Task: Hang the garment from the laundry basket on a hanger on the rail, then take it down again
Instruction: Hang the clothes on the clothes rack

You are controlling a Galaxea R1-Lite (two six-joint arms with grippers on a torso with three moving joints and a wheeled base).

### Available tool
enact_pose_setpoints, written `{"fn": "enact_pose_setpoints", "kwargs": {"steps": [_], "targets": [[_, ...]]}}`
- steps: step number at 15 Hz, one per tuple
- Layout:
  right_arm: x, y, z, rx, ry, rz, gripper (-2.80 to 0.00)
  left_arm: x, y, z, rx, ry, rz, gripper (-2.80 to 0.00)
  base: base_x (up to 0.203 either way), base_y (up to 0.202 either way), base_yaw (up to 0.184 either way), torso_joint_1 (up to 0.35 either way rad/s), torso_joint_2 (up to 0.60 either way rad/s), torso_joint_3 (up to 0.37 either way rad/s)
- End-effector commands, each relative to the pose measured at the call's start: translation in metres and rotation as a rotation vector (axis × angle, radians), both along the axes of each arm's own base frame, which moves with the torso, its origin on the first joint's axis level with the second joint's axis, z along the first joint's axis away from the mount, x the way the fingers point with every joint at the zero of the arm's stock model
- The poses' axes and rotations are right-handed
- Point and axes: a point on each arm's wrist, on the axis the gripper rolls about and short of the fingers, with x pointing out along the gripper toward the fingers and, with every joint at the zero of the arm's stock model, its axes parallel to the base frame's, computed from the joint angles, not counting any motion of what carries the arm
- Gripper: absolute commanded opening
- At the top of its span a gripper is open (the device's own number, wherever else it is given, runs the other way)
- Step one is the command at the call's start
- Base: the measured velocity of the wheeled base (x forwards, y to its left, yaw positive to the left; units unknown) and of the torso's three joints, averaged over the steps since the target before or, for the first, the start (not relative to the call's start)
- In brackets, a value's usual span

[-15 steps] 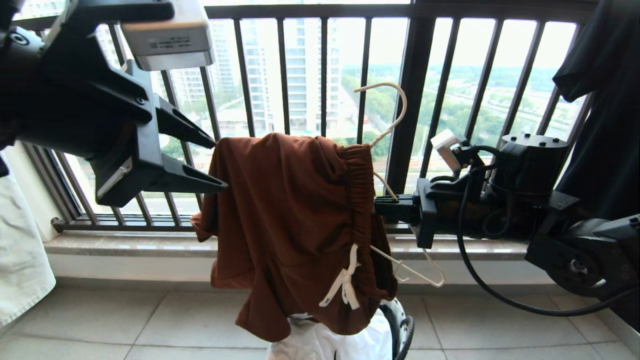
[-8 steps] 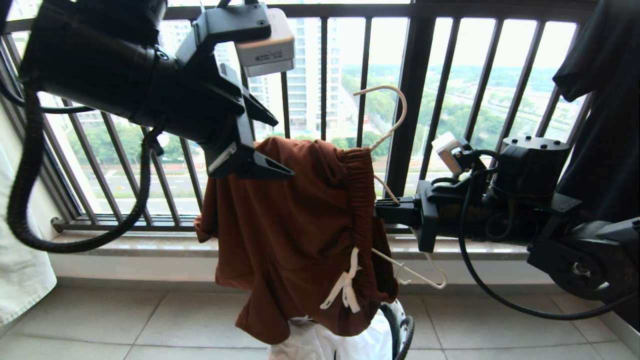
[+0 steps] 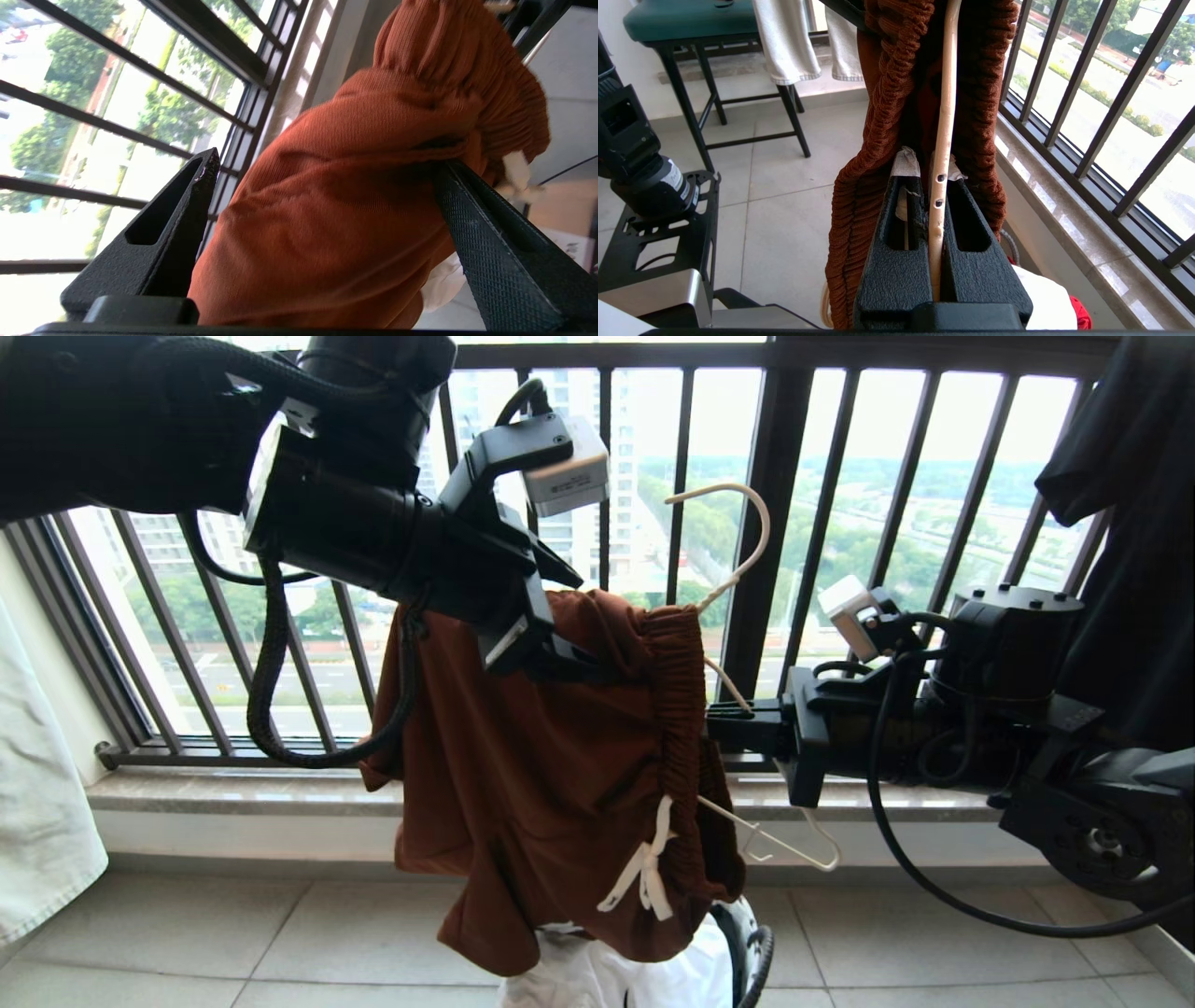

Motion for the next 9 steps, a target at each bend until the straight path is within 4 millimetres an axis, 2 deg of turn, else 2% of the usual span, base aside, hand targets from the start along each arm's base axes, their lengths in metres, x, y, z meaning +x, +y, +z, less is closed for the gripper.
{"fn": "enact_pose_setpoints", "kwargs": {"steps": [1,9], "targets": [[0.0,0.0,0.0,0.0,-0.003,0.006,-2.8,0.007,-0.004,-0.007,-0.044,0.071,-0.011,0.0,0.0,0.0,0.0,0.0,0.0,0.0],[-0.001,0.0,0.001,-0.004,-0.018,0.005,-2.8,0.016,-0.015,-0.021,-0.054,0.14,-0.044,0.0,0.0,0.0,0.0,0.0,0.0,0.0]]}}
